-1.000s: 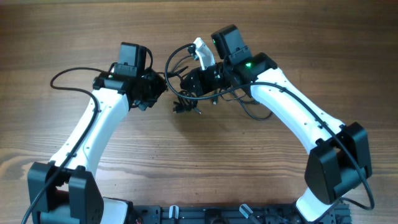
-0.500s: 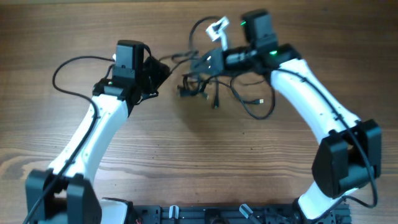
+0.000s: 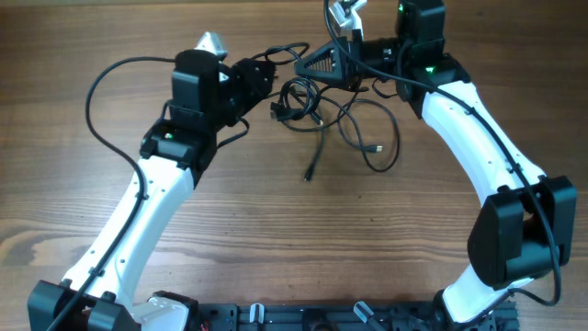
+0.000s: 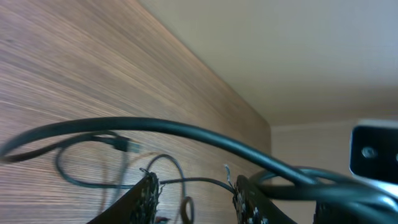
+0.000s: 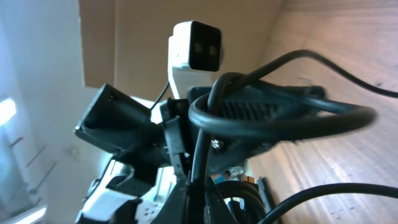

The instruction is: Untangle cables

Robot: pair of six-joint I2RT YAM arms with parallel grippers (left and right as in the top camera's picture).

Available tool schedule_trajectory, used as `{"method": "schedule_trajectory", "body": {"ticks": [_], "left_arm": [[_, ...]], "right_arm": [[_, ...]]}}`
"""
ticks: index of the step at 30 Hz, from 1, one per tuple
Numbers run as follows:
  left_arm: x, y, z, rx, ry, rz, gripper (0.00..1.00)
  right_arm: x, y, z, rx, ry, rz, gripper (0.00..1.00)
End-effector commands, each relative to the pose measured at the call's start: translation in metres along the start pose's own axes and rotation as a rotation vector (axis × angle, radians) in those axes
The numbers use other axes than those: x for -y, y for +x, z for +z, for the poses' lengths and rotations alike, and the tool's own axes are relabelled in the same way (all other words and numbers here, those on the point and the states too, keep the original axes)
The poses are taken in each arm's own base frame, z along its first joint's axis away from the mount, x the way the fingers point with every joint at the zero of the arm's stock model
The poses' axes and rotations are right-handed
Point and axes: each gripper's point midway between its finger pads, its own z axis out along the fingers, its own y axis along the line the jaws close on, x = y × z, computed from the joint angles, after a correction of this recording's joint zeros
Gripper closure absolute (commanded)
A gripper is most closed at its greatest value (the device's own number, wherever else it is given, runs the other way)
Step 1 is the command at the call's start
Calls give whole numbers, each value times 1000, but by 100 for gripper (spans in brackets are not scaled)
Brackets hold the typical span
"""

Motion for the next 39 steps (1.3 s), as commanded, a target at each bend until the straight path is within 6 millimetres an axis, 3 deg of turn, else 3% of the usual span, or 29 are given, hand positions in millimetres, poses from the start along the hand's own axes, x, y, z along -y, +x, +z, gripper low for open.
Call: {"method": "schedule_trajectory", "body": {"ticks": [1,8,16,33,39], "left_arm": [[8,2,-3,21,10,36,59],[22,-5,-4,53,65,48,59],[37,1,-3,49,111,70,58],[19,-28,-6,218,3,20,57],[26,-34,-7,245,37,-44,55]], "right_arm": [[-25,14,-1,-64,-44,29,96],[-25,14,-1,-66,-45,29,96],[-25,14,-1,-70,-47,45,96],[-31,24,3,-124,-73,50,96],[-32,27,9,-139,-75,62,96]]}}
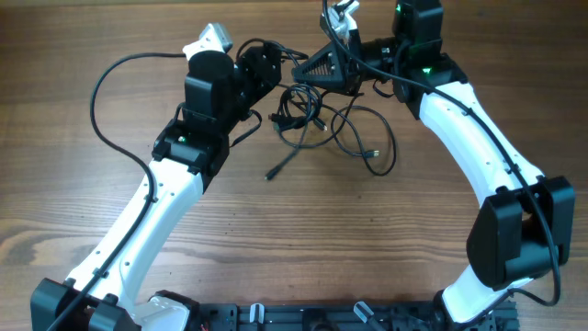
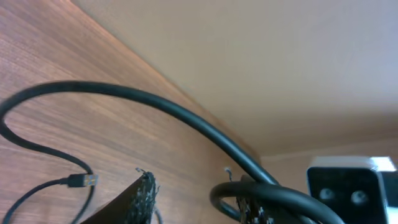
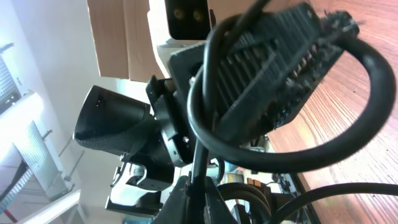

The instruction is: Untangle cables

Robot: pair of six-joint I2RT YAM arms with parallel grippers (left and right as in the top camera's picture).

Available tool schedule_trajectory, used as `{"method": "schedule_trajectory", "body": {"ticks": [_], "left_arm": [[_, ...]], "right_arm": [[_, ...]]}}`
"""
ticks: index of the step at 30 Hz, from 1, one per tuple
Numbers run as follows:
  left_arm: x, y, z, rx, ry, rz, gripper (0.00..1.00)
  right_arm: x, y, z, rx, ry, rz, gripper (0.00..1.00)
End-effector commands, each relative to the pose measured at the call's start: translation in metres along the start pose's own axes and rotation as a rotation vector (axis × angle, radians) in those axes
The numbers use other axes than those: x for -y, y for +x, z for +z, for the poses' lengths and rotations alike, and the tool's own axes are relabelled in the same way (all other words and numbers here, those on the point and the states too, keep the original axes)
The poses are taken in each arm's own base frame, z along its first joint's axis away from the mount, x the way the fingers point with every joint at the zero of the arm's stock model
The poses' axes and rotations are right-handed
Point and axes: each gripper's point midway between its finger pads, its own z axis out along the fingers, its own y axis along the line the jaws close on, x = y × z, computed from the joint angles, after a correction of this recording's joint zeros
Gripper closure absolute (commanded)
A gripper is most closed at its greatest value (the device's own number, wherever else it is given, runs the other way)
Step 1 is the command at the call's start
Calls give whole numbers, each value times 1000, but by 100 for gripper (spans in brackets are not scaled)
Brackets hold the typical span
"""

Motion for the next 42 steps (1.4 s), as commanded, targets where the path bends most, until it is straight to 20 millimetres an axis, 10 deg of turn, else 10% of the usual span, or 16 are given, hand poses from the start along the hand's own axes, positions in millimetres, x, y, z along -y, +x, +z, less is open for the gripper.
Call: {"method": "schedule_trajectory", "body": {"ticks": [1,11,23,32,38,42], "left_arm": [[5,-16,-6,78,11,-41,55],[11,-22,-6,99,38,-94,53],[-59,-43,-20,288,-295,-86,79],[-82,-22,-24,195,-394,-60,96],[-65,20,-16,-68,-283,32,96],[-44,43,-19,-210,-166,90,96]], "right_arm": [[-21,17,7,-69,-30,-27,96],[-22,20,13,-85,-33,-17,96],[-44,16,9,-96,-47,-102,96],[-39,-17,-36,84,-8,-205,96],[-8,-44,-62,264,92,-216,95],[57,-53,-77,401,341,-127,95]]}}
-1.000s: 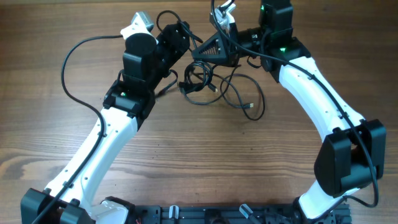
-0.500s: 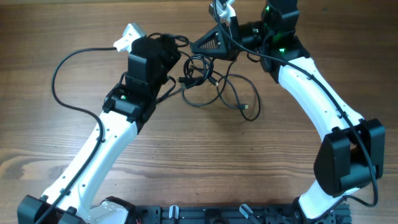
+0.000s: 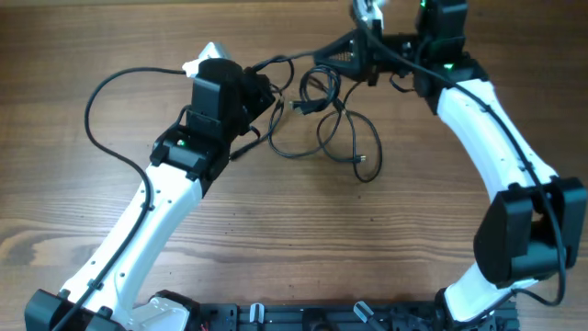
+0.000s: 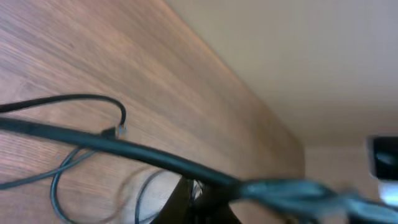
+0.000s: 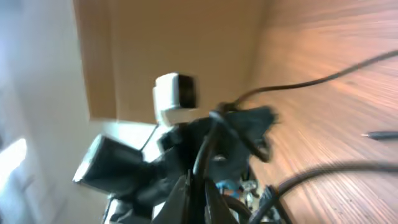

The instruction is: Untangle cables

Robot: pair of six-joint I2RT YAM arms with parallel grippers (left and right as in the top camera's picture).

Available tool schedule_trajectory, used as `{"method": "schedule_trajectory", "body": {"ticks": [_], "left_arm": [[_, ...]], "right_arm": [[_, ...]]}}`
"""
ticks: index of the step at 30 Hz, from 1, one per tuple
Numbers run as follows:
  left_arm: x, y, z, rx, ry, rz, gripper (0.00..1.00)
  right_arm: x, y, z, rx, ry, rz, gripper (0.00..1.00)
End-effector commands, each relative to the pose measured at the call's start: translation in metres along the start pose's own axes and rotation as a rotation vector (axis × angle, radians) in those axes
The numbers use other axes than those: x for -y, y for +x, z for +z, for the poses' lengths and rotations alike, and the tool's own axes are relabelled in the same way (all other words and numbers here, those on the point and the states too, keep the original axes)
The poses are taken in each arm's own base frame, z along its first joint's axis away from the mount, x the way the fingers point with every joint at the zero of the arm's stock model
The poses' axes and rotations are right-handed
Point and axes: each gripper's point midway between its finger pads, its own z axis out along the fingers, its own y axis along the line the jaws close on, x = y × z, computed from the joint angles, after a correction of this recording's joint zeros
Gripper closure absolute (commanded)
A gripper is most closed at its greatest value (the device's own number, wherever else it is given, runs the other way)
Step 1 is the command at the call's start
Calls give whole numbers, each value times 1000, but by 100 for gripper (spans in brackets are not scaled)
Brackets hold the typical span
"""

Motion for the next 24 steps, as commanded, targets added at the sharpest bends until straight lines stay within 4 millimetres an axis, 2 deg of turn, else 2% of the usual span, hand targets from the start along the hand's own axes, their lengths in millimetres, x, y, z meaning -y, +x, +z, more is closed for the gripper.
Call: {"method": "schedule_trajectory", "body": {"ticks": [1,3,7,10,13,18,20,24], "left_arm": [[-4,19,-3,-121,44,93,96],[0,19,-10,-123,59,111,96],[9,10,-29,-95,95,130,96],[18,8,-41,-82,132,166,96],[26,9,-50,-83,170,229,96],[22,13,-51,-103,166,277,96],[16,6,-51,-91,151,285,96],[-2,-16,-51,-49,104,246,96]], "right_arm": [[44,-30,-25,219,279,-177,95],[70,-28,-34,240,403,-154,96],[100,-22,-47,247,561,-135,95],[109,-16,-51,231,615,-137,95],[110,-10,-46,185,623,-193,95],[115,0,-40,130,660,-252,95],[127,-2,-50,170,739,-191,96],[152,-11,-93,307,921,-34,96]]}}
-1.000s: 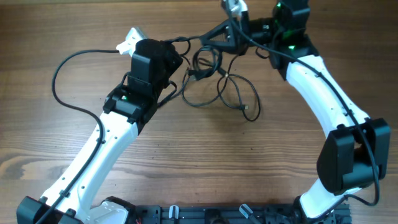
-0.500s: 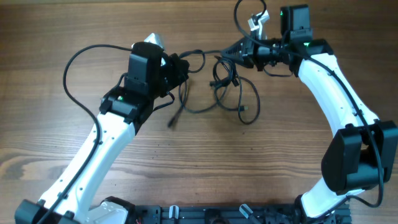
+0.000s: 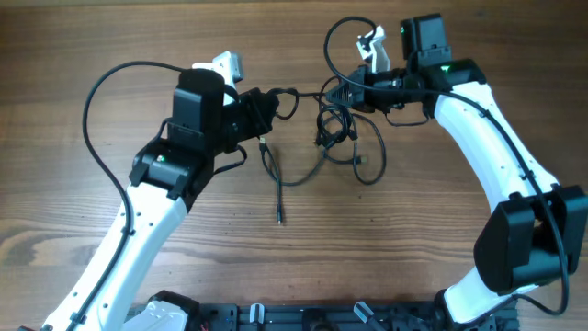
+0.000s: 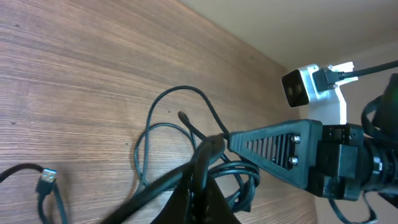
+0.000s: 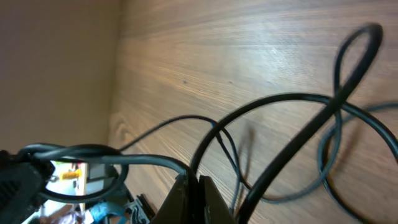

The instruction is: Untangle cables

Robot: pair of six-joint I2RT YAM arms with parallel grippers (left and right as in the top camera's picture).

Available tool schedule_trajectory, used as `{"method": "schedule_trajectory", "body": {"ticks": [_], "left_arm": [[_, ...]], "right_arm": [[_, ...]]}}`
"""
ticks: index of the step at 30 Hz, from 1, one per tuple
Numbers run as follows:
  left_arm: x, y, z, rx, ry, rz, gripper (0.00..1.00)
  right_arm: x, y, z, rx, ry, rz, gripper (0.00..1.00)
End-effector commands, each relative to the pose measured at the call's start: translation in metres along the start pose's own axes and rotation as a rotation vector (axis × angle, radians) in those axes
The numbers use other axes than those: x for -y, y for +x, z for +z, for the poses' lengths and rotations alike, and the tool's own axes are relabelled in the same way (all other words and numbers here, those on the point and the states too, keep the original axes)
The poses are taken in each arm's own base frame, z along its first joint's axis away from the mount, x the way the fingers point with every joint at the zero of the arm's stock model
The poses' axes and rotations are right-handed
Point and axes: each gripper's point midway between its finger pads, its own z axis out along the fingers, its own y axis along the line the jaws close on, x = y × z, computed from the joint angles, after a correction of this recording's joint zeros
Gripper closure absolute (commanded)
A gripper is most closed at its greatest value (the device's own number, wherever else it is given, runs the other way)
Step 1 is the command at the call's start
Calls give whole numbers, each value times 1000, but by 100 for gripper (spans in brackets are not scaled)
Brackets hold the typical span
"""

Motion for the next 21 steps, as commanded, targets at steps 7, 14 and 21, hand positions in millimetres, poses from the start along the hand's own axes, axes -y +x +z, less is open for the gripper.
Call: {"method": "schedule_trajectory", "body": {"ticks": [7,14,21], "left_arm": [[-44,-45,-32,130,-94,-45,96],[-46,-43,-32,120,-99,-51,96],[-8,-28,-30,10,109,-27,96]], "right_arm": [[130,-37,-76,262,519,276,96],[129,-45,-87,262,427,199,96],[22,-39,-56,145,-62,-282,86]]}}
